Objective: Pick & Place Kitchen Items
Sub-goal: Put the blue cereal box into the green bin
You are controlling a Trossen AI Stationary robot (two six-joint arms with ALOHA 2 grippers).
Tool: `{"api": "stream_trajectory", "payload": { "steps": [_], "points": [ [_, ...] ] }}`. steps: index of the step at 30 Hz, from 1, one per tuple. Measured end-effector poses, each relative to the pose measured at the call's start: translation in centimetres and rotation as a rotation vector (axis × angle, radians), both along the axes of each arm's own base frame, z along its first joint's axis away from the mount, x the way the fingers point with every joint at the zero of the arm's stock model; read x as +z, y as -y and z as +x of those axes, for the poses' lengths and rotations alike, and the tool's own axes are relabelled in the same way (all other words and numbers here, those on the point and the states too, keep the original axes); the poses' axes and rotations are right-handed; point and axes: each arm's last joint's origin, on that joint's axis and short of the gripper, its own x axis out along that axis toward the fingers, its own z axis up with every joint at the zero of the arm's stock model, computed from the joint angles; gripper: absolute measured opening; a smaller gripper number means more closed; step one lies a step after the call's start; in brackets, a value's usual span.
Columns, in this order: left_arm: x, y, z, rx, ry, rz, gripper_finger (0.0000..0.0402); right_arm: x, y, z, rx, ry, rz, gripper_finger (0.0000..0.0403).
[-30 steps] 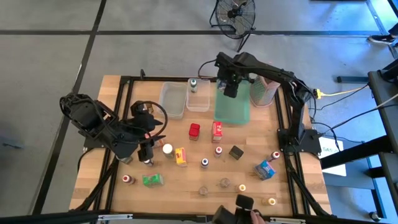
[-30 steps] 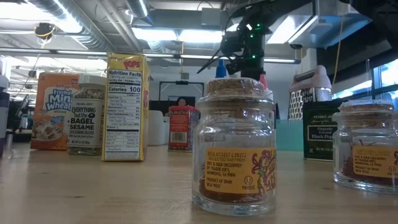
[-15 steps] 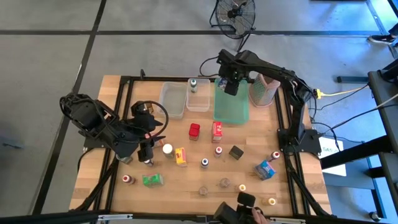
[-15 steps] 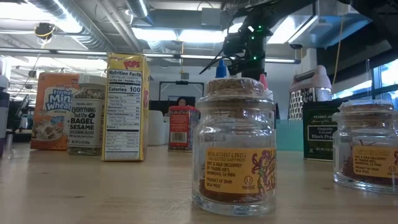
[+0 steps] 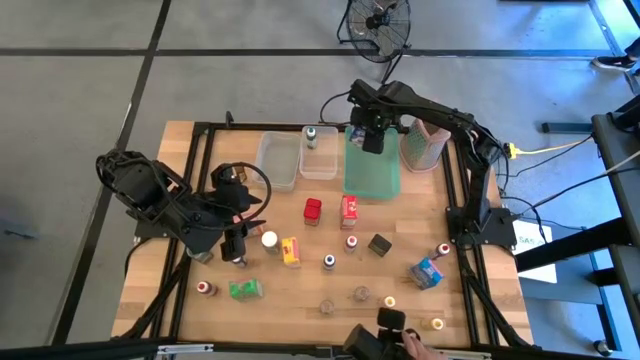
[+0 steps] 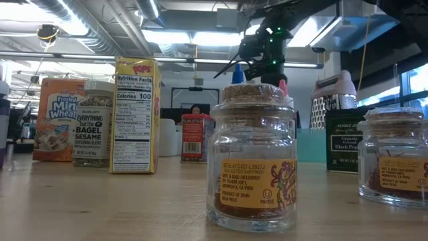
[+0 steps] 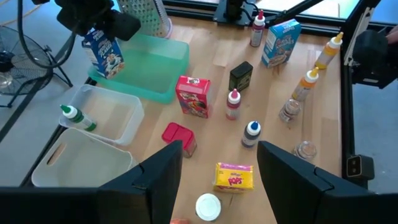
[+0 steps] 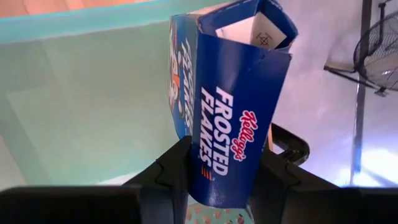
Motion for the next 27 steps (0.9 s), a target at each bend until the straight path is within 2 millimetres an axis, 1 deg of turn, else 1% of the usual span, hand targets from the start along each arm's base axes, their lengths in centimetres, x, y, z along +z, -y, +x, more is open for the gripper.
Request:
{"api": "stream_trajectory", "payload": {
  "steps": [10, 20, 27],
  "points": [
    [0.0, 0.0, 0.0, 0.001, -0.001, -0.01, 0.0203, -0.1, 0.1, 0.1, 0.081, -0.024, -0.002, 0.0124],
    [0.0, 0.0, 0.0, 0.015, 0.004, -0.025, 0.0203, -2.4, 0.7, 0.8, 0.1, -0.077, 0.032, 0.0124],
    [0.0, 0.0, 0.0, 0.014, 0.003, -0.024, 0.0205, -3.1, 0.8, 1.0, 0.104, -0.091, 0.042, 0.0124]
  ]
}}
